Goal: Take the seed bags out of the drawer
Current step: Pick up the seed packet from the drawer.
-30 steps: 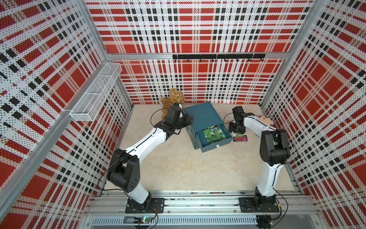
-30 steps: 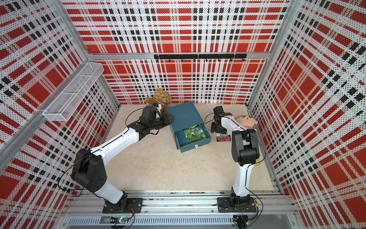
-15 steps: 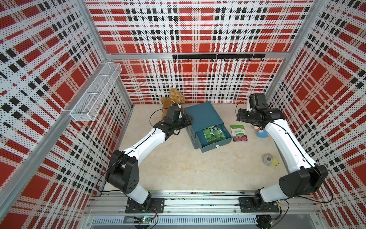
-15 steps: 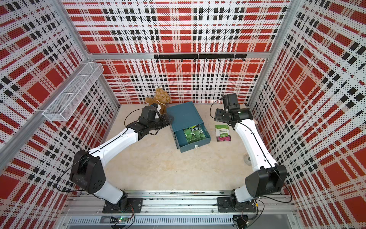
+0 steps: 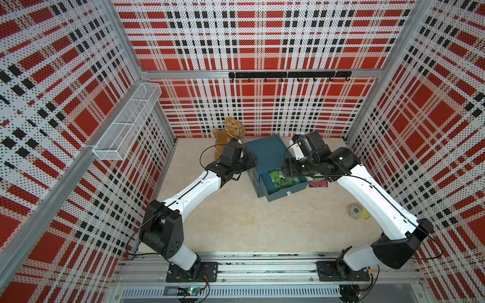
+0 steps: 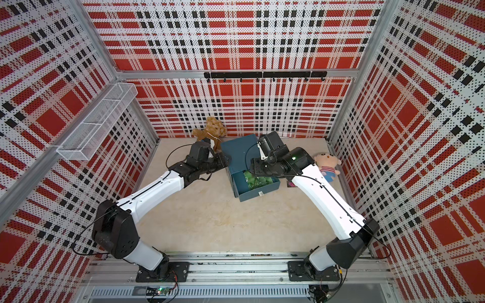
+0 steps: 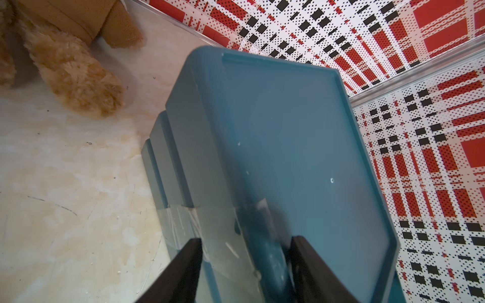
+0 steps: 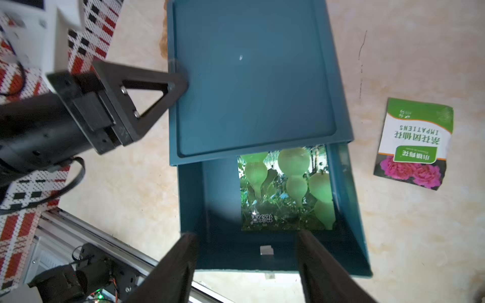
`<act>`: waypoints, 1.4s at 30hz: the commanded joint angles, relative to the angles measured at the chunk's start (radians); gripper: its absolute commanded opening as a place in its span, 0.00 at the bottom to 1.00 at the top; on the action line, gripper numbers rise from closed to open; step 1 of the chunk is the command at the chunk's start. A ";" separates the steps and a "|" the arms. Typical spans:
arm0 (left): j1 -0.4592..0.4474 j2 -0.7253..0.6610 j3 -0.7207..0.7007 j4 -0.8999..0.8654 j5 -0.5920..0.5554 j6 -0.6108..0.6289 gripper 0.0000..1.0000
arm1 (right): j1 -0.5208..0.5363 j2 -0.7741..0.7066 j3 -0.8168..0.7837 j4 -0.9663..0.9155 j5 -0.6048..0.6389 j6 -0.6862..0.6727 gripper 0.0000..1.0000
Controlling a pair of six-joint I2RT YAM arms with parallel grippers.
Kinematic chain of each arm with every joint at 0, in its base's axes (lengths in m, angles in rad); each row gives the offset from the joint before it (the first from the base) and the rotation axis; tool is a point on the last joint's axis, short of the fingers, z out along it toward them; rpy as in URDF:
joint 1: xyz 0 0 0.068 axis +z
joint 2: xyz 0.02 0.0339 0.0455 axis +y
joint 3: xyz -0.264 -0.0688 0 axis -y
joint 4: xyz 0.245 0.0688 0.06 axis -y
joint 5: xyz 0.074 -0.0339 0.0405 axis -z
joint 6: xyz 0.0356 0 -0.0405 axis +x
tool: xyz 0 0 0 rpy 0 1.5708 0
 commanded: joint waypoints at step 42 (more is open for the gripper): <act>-0.024 0.066 -0.091 -0.081 -0.001 -0.021 0.55 | 0.033 0.376 -0.108 0.109 0.165 -0.141 0.46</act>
